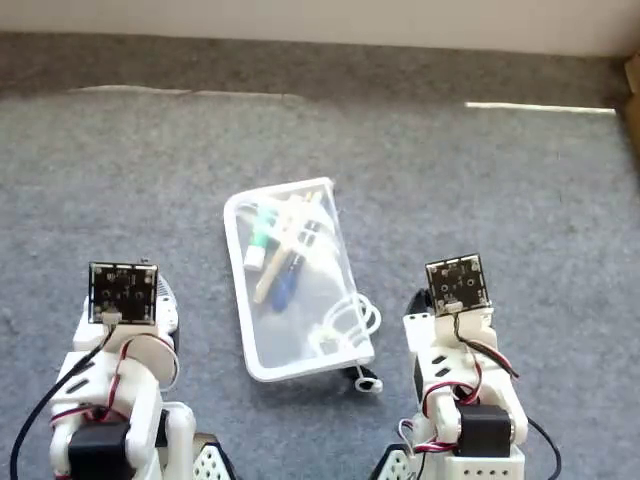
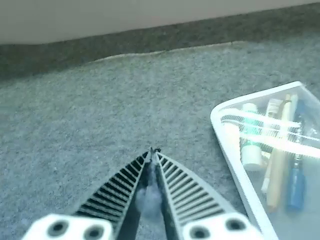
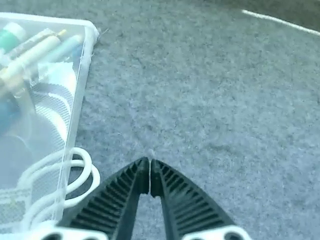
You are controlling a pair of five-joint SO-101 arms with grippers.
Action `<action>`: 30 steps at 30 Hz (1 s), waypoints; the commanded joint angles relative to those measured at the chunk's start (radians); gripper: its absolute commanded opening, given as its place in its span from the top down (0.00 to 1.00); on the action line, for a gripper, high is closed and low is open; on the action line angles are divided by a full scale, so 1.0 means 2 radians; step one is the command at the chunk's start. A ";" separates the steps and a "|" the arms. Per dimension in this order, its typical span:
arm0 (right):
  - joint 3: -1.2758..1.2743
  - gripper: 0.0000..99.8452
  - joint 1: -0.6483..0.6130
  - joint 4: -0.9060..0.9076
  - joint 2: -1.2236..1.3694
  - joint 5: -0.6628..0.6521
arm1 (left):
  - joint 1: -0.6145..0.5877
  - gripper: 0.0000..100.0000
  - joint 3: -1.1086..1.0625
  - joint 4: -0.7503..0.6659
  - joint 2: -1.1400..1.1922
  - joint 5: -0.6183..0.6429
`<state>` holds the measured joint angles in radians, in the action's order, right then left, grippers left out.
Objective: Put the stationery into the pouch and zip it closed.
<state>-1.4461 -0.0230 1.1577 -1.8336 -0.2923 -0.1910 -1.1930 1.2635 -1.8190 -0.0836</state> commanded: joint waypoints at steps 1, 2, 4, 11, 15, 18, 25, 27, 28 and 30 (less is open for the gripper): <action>-0.011 0.99 0.003 -0.014 -0.003 -0.003 | -0.030 0.99 -0.066 -0.047 -0.002 -0.005; -0.020 0.99 0.002 -0.014 -0.003 -0.004 | -0.030 0.99 -0.083 -0.052 -0.002 -0.005; -0.041 0.99 0.002 -0.014 -0.003 -0.002 | -0.027 0.99 -0.110 -0.054 -0.002 -0.005; -0.129 0.99 0.002 -0.014 -0.002 -0.002 | -0.026 0.99 -0.161 -0.054 -0.002 -0.005; -0.155 0.99 0.002 -0.014 -0.002 -0.002 | -0.026 0.99 -0.188 -0.054 -0.002 -0.005; -0.165 0.99 0.003 -0.010 -0.001 -0.002 | -0.026 0.99 -0.208 -0.054 -0.002 -0.005; -0.165 0.99 0.004 0.043 -0.001 -0.002 | -0.026 0.99 -0.251 -0.054 -0.001 -0.005; -0.165 0.99 0.004 0.050 -0.001 -0.002 | -0.027 0.99 -0.251 -0.053 -0.001 -0.005; -0.165 0.99 0.004 0.050 -0.001 -0.002 | -0.027 0.99 -0.251 -0.051 -0.001 -0.005; -0.165 0.99 0.005 0.050 -0.001 -0.002 | -0.027 0.99 -0.251 -0.050 -0.001 -0.005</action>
<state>-1.6701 -0.0245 1.2497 -1.8259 -0.2923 -0.2401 -1.6732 1.1730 -1.8113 -0.0852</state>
